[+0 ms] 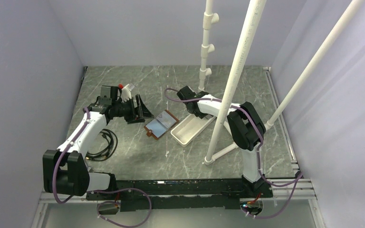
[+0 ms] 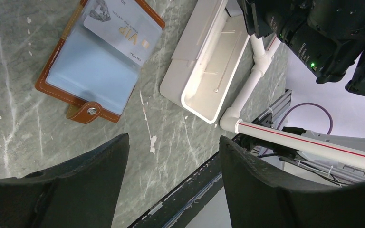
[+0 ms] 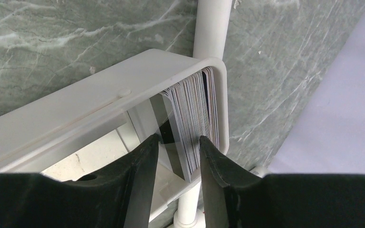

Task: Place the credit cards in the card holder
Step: Pick up the credit card from the storage box.

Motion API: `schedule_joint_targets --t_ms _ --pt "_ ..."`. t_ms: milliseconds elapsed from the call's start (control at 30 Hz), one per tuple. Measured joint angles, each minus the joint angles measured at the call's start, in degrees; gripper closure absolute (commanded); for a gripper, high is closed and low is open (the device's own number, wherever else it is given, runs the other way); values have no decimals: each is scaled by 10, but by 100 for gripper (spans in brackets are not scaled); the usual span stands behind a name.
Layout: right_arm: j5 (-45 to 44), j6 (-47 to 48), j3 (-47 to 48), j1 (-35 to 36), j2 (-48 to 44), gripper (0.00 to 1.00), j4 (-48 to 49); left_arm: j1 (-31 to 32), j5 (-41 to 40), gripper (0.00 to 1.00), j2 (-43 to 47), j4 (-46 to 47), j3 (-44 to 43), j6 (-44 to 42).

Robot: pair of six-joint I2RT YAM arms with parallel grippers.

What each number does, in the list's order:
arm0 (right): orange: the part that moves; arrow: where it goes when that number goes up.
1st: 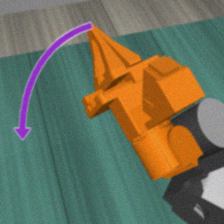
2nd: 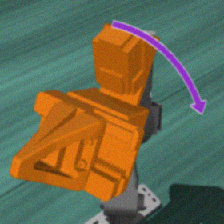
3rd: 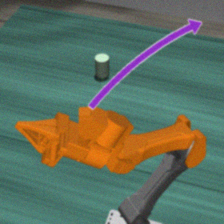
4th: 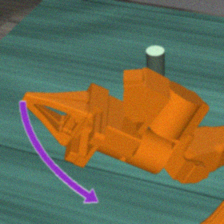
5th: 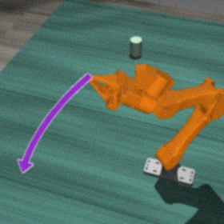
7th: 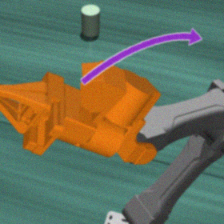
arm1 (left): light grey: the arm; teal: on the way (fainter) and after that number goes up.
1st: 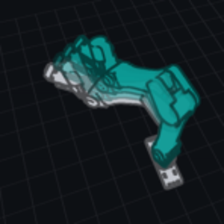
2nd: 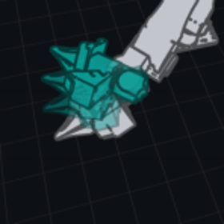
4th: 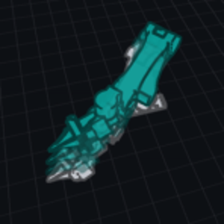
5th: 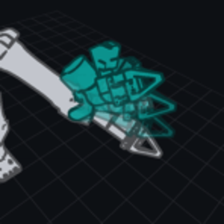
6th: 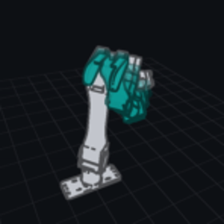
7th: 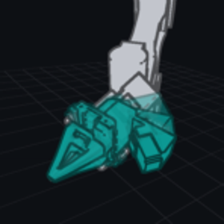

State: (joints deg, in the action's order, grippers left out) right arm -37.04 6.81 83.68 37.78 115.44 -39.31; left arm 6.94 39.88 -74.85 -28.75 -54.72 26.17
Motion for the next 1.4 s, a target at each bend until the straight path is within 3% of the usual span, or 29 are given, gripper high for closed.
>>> schedule_joint_targets --t_ms 200,567,933,1400 --pt "-3 -1 0 2 0 68 0 0 0 26 0 0 2 0" --pt "-7 -9 0 2 -11 70 -3 -3 10 25 0 0 2 0" --pt "5 -14 0 3 -45 100 -18 -5 19 25 0 2 2 0" --pt "162 -15 -24 -38 -131 100 -20 -6 28 25 -24 7 5 1"
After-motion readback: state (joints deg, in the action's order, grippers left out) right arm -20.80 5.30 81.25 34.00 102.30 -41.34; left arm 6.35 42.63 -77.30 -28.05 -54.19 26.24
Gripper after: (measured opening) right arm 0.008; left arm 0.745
